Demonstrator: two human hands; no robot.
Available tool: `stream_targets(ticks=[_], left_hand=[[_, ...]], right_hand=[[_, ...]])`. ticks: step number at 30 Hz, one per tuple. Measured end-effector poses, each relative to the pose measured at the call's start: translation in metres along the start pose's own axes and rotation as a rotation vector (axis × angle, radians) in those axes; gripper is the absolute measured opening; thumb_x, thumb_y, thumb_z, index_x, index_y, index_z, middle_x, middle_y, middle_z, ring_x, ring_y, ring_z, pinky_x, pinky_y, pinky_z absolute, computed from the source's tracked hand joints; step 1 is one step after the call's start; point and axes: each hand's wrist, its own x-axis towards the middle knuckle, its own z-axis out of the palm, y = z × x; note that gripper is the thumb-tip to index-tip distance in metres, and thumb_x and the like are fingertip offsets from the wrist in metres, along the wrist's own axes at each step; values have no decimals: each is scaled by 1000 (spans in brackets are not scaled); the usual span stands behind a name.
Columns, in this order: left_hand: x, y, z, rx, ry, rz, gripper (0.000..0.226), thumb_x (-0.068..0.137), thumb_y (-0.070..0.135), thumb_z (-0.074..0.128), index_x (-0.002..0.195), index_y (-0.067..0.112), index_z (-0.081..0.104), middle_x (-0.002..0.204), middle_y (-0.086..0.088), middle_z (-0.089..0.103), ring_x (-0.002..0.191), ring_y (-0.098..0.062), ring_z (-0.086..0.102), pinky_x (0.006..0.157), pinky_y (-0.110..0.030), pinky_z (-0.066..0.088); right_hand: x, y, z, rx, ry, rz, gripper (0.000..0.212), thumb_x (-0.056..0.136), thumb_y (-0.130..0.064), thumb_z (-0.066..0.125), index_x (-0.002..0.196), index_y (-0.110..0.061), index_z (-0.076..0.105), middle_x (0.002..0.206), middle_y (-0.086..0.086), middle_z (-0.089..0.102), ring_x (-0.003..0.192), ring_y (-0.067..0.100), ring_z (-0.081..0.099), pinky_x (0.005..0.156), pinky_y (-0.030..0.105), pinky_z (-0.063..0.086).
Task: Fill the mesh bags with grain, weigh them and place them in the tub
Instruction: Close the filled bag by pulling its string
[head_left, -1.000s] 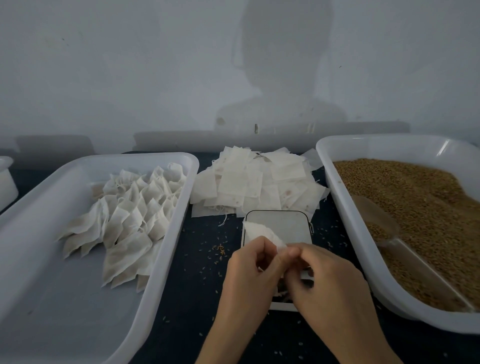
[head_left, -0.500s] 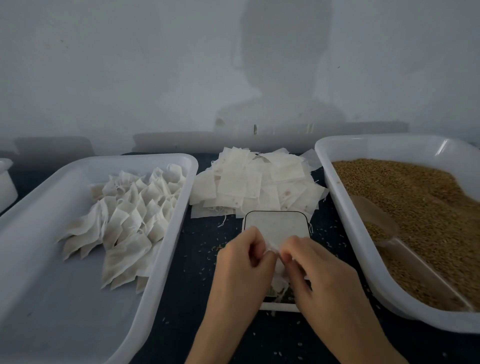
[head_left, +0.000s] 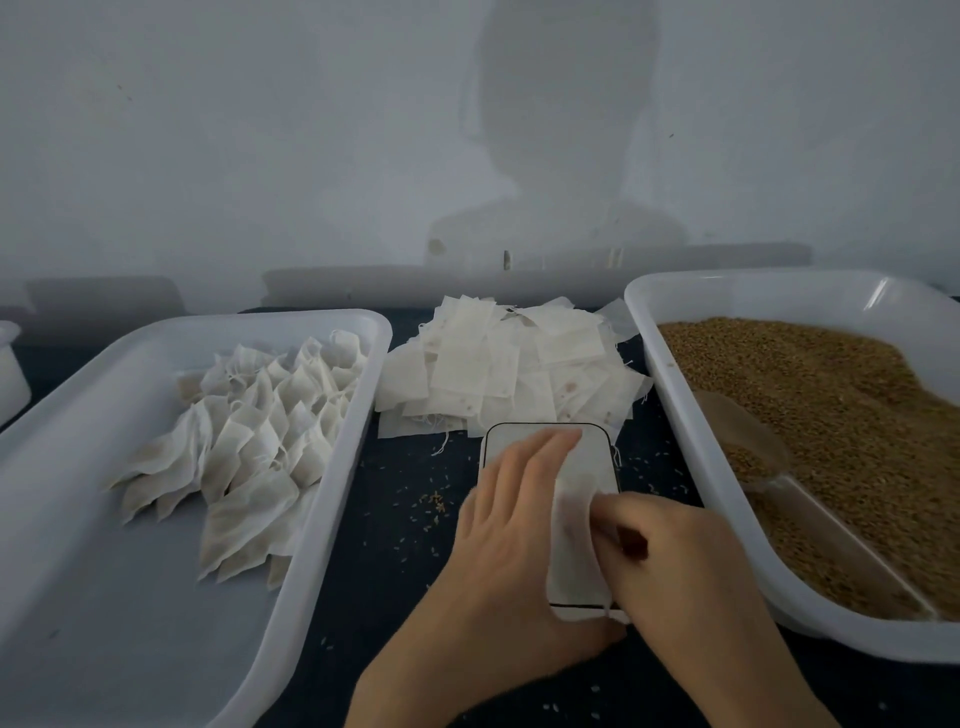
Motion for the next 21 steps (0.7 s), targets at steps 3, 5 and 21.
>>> stream_targets(ticks=[3,5,21], left_hand=[[10,3,9,19,17,-56,78,67,37,78,127,42,28,137,27,32,129,14,25,119,-49,2],[16,4,17,-104,68,-110,59,68,22,77,115,36,44,113,24,53,105,18,41,115,-52,16],[56,26,37,-506,-8,-35,29,78,8,71,94,25,53,97,4,65,85,-9,62,73,-33,54]], right_hand=[[0,-2,2,-44,98,-52,11,75,-15,75,67,-23,74,54,-4,61,46,6,52,57,12,43],[2,-2,0,-143,137,-87,24,60,-5,85,53,-18,67,44,-4,52,35,3,38,40,8,30],[53,124,-99,-604,-551,526,30,80,-60,62,82,-30,60,78,-7,66,69,6,63,64,20,53]])
